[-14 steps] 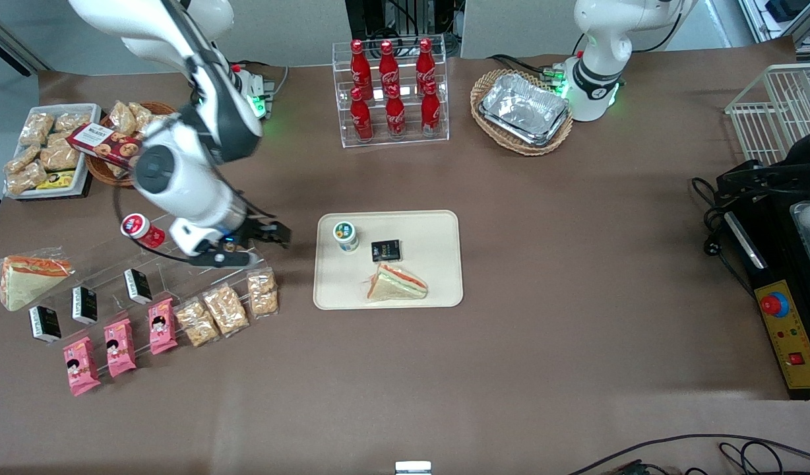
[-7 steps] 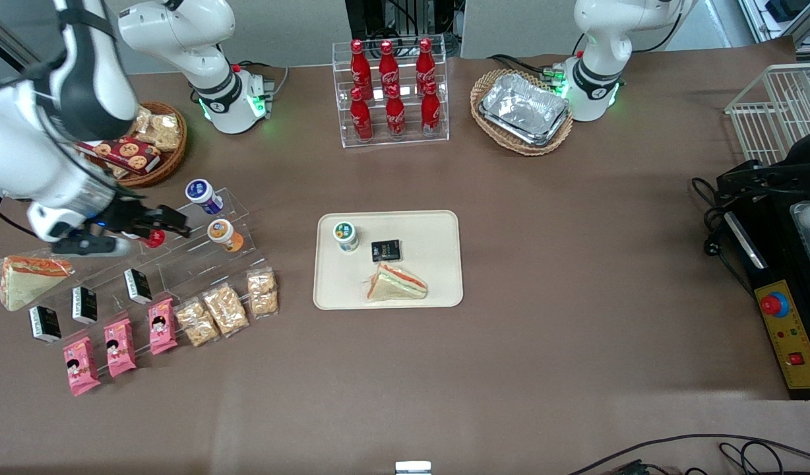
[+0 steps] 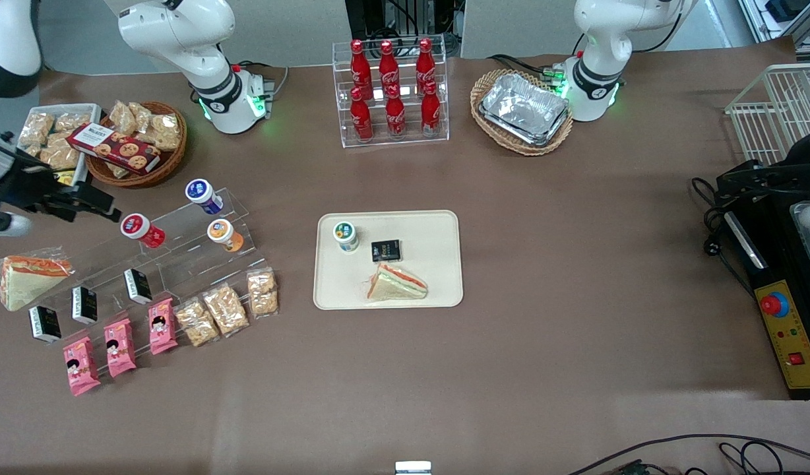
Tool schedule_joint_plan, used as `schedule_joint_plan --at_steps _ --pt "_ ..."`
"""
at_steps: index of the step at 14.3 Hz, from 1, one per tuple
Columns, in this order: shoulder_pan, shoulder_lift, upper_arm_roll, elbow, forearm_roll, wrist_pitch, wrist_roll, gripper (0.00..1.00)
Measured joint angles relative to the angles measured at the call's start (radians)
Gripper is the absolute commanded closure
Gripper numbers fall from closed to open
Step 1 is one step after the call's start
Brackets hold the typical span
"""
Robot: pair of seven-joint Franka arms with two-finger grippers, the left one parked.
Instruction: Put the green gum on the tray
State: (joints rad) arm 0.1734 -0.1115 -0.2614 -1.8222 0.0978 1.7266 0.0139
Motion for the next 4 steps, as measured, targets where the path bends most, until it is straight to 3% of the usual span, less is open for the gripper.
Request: schedule_joint_plan --at_steps 4 --pt "0.0 0.009 -0.022 0.139 -0.01 -0.131 -0.004 0.0"
